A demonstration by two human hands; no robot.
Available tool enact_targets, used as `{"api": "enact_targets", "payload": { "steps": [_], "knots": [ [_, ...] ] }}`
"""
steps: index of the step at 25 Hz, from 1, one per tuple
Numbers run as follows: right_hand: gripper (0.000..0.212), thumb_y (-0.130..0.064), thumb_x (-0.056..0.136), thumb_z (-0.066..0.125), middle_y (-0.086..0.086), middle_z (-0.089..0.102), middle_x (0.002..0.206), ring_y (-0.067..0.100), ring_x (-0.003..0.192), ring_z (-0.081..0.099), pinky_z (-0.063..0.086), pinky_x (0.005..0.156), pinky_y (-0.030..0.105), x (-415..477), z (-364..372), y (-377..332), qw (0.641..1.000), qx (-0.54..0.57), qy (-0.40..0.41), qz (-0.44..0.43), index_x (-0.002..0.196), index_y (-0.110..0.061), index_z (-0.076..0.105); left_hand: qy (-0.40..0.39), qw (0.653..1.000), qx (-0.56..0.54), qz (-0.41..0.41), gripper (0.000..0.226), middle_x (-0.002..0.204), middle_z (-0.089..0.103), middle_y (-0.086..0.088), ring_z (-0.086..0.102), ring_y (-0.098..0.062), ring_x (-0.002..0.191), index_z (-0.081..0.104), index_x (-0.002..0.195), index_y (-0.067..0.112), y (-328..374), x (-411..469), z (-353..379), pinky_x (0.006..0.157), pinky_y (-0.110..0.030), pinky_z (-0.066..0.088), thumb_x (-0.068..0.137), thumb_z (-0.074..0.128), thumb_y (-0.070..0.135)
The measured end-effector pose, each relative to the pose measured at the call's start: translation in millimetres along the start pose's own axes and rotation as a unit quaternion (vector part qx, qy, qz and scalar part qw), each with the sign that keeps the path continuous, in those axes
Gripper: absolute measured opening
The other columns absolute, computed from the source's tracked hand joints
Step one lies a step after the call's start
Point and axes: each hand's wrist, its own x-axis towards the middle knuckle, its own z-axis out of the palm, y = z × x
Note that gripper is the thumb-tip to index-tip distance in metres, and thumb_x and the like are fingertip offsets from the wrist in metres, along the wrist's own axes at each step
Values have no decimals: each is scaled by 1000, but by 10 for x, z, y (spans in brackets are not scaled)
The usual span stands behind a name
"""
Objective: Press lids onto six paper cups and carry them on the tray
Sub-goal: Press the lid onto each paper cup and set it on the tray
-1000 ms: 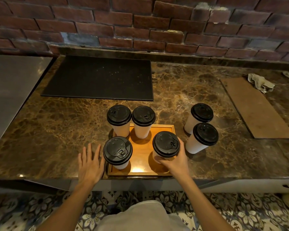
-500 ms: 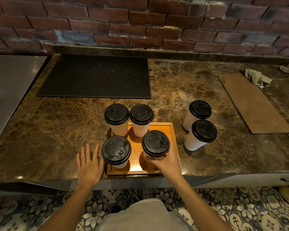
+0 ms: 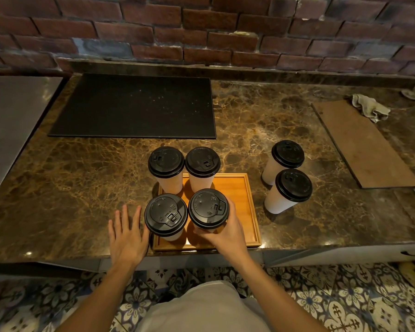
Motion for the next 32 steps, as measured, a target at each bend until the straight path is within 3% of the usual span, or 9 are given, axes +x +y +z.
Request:
{"api": "enact_targets", "payload": {
  "steps": [3, 7, 9, 12, 15, 19, 25, 28, 32],
  "knots": [
    [102, -42, 58, 90, -34, 47, 131, -6, 128, 42, 41, 106, 28, 5, -68, -47, 999, -22, -39, 4, 134, -56, 23, 3, 1000, -1, -1, 60, 159, -6, -8, -7, -26, 146, 2, 150, 22, -20, 8, 22, 117, -41, -7, 99, 25, 44],
    [107, -21, 74, 84, -13, 26, 157, -2, 137, 24, 27, 109, 19, 66, -474, -109, 979, -161, -120, -22, 153, -34, 12, -1, 1000, 10, 2, 61, 158, -6, -8, -7, -26, 146, -3, 147, 22, -15, -1, 11, 116, -40, -9, 94, 11, 48],
    [87, -15, 81, 77, -14, 37, 150, 3, 134, 37, 37, 107, 25, 92, -749, -170, 973, -216, -63, -46, 148, -37, 27, -3, 1000, 7, 4, 62, 158, -7, -9, -8, -26, 146, -3, 147, 21, -12, -4, 0, 115, -40, -11, 94, 11, 48],
    [65, -22, 80, 79, -5, 53, 134, 7, 122, 44, 41, 107, 33, 106, -1114, -219, 965, -187, 155, -100, 137, -22, 49, 1, 1000, 5, 3, 60, 158, -8, -9, -9, -26, 146, -1, 149, 20, -5, -1, -4, 116, -40, -10, 100, 23, 42],
    [83, -40, 70, 82, 8, 41, 145, 8, 131, 31, 22, 108, 15, 133, -1352, -72, 937, -143, 300, -112, 140, -15, 44, 5, 1000, -1, 3, 60, 159, -7, -9, -8, -25, 146, 1, 150, 20, 11, 0, -12, 116, -40, -9, 100, 29, 38],
    [107, -42, 61, 83, 3, 11, 159, 4, 141, 15, 17, 110, 23, 177, -1344, 275, 964, -30, 261, -33, 149, -29, 24, 1, 1000, 0, 5, 59, 159, -7, -8, -8, -25, 146, 2, 150, 21, 4, -8, -21, 117, -40, -8, 100, 29, 38],
    [100, -11, 68, 88, 5, 34, 148, 10, 133, 34, 30, 113, 32, 353, -1206, 594, 957, 13, 290, -22, 146, -20, 27, -18, 1000, 7, -3, 60, 159, -10, -9, -11, -25, 146, -3, 150, 21, 32, -13, -56, 117, -40, -9, 100, 24, 40],
    [93, -10, 70, 86, 10, 40, 144, 8, 127, 38, 31, 105, 16, 401, -1180, 627, 950, -8, 309, -31, 143, -15, 28, -27, 1000, 12, -1, 60, 158, -12, -8, -13, -24, 145, -5, 150, 21, 32, -11, -73, 117, -40, -9, 101, 23, 41],
    [90, -13, 72, 86, 16, 44, 141, 10, 125, 40, 31, 102, 20, 442, -1163, 640, 945, -26, 324, -36, 141, -9, 28, -31, 999, 19, -1, 59, 158, -13, -9, -13, -25, 145, -6, 150, 22, 39, -15, -77, 117, -40, -9, 101, 21, 42]
  ]
}}
